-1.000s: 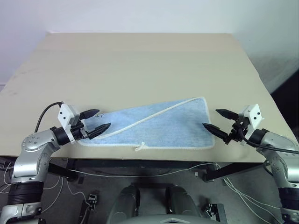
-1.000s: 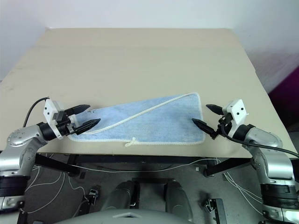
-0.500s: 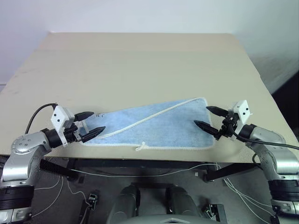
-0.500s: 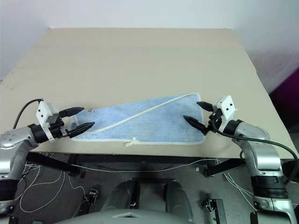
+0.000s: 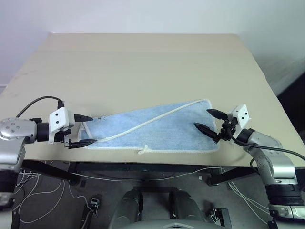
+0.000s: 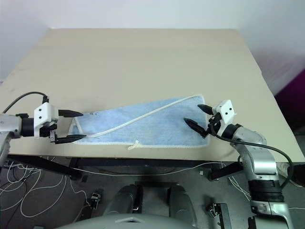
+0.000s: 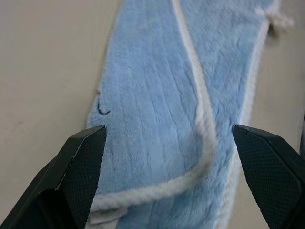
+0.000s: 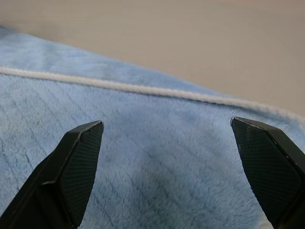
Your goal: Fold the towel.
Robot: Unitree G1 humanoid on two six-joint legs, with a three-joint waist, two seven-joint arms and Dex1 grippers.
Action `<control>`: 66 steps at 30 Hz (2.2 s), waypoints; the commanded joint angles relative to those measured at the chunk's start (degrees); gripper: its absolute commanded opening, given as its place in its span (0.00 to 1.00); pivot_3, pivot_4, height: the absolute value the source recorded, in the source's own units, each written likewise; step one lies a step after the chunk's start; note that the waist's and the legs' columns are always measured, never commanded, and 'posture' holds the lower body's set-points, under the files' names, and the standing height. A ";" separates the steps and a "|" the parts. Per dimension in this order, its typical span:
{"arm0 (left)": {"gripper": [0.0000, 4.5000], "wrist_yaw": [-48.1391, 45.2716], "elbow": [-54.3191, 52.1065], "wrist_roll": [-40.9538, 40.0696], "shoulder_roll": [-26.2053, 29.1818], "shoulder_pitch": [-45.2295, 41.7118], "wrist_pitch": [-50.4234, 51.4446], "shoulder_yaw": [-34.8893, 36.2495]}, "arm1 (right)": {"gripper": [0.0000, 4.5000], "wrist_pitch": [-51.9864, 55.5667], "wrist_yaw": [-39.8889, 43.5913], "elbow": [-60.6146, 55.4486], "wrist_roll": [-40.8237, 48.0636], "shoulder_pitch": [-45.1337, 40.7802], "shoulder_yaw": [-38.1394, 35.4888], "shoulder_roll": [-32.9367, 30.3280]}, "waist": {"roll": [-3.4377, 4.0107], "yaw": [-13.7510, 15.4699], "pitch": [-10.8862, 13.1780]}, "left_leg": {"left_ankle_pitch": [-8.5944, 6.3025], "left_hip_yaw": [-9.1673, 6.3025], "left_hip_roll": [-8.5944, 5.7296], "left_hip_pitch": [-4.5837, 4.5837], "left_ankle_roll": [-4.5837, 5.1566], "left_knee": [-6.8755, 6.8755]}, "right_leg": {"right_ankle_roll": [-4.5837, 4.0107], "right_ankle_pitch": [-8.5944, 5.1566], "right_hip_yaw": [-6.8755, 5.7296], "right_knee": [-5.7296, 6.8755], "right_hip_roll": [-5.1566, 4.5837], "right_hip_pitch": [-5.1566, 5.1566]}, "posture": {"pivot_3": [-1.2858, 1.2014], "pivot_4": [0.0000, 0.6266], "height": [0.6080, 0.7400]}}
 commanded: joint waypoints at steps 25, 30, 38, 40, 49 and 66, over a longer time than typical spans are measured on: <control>0.25 -5.45 13.86 9.16 -1.95 -9.26 -20.06 -10.30 | 1.00 -1.55 -4.36 -5.68 0.74 4.62 -1.21 1.01 | 0.02 -0.14 0.02 | 0.00 0.02 -0.01 -0.01 0.03 0.08 | 0.02 0.00 -0.02 0.08 0.18 0.00 | 0.52 0.24 1.00; 0.21 -5.93 13.97 8.56 -1.93 -9.02 -20.27 -10.19 | 1.00 -1.50 -4.55 -5.48 0.64 4.18 -0.96 1.05 | 0.02 -0.14 0.02 | 0.00 0.02 -0.01 -0.01 0.03 0.08 | 0.02 0.00 -0.02 0.09 0.19 0.00 | 0.52 0.24 1.00; 0.01 -6.56 12.36 3.18 -2.43 -8.29 -15.94 -7.18 | 1.00 -1.80 -4.06 -5.37 0.18 2.72 -1.03 0.04 | 0.02 -0.18 0.02 | 0.00 0.02 -0.01 -0.01 0.03 0.09 | 0.02 0.00 -0.03 0.10 0.19 0.00 | 0.52 0.24 1.00; 0.01 -5.93 11.61 2.13 -2.45 -8.02 -14.59 -6.46 | 1.00 -1.97 -3.83 -5.41 -0.25 2.02 -0.86 -0.46 | 0.02 -0.18 0.02 | 0.00 0.02 0.00 -0.01 0.03 0.10 | 0.02 0.00 -0.02 0.11 0.19 0.00 | 0.52 0.24 1.00; 0.01 0.04 2.36 -3.89 -2.48 -3.06 -2.90 0.13 | 1.00 -9.90 -0.29 11.14 -12.48 -14.09 4.72 -7.89 | 0.04 -0.41 0.03 | 0.00 0.05 0.00 0.00 0.03 0.13 | 0.02 0.00 -0.02 0.14 0.19 -0.02 | 0.52 0.24 1.00; 0.01 5.34 -7.94 -3.72 -0.97 6.55 2.14 4.27 | 1.00 -33.16 3.46 59.23 -29.99 -42.58 16.37 -6.36 | 0.13 -0.63 0.09 | 0.01 0.11 0.01 0.00 0.02 0.08 | 0.01 0.00 0.04 0.14 0.18 -0.09 | 0.52 0.24 1.00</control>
